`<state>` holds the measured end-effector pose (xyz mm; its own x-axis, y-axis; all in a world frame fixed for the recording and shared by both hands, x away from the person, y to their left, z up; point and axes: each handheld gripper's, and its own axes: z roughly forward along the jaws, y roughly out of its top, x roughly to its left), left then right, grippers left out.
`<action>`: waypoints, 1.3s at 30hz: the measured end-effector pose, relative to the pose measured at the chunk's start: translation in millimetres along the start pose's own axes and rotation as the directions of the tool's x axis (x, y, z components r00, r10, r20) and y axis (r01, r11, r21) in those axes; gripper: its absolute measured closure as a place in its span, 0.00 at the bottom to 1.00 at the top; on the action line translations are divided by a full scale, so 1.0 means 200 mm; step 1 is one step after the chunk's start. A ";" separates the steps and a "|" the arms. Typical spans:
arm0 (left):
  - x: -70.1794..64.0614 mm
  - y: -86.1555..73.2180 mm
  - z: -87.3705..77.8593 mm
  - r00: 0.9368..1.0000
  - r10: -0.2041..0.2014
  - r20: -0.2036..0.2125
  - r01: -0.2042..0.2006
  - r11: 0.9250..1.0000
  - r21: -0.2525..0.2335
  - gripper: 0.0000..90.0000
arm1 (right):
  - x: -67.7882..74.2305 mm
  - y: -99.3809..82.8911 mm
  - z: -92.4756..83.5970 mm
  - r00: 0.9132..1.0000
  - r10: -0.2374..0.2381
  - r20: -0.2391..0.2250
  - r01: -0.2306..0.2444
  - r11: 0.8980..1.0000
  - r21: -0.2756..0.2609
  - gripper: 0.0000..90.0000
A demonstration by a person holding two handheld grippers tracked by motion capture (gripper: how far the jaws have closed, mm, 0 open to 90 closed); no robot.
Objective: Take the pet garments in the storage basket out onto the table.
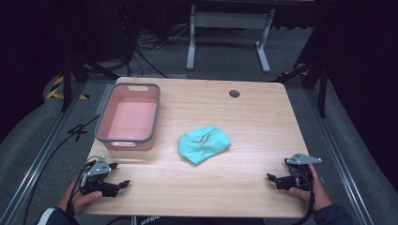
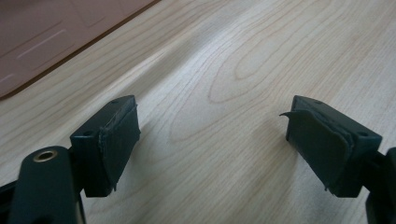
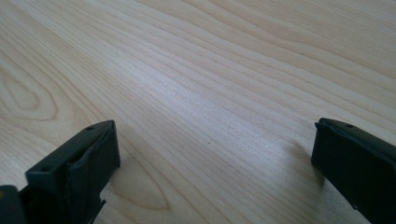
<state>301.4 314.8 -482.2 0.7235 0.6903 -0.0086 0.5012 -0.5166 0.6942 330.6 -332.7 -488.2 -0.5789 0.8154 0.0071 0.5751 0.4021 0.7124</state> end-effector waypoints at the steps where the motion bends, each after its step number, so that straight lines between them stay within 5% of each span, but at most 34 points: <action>1: 0.00 0.00 0.00 1.000 -0.012 0.002 0.012 1.000 0.000 0.19 | 0.00 0.00 0.00 1.000 0.000 0.000 0.000 1.000 0.000 0.02; 39: -0.01 0.00 0.01 1.000 -0.019 -0.016 0.019 1.000 0.007 0.15 | 0.00 0.00 0.00 1.000 0.004 0.003 -0.004 1.000 0.000 0.01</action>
<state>301.4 313.1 -482.4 0.7063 0.7078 -0.0100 0.5181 -0.5072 0.6887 330.2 -332.3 -488.2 -0.5748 0.8183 0.0076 0.5777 0.3991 0.7120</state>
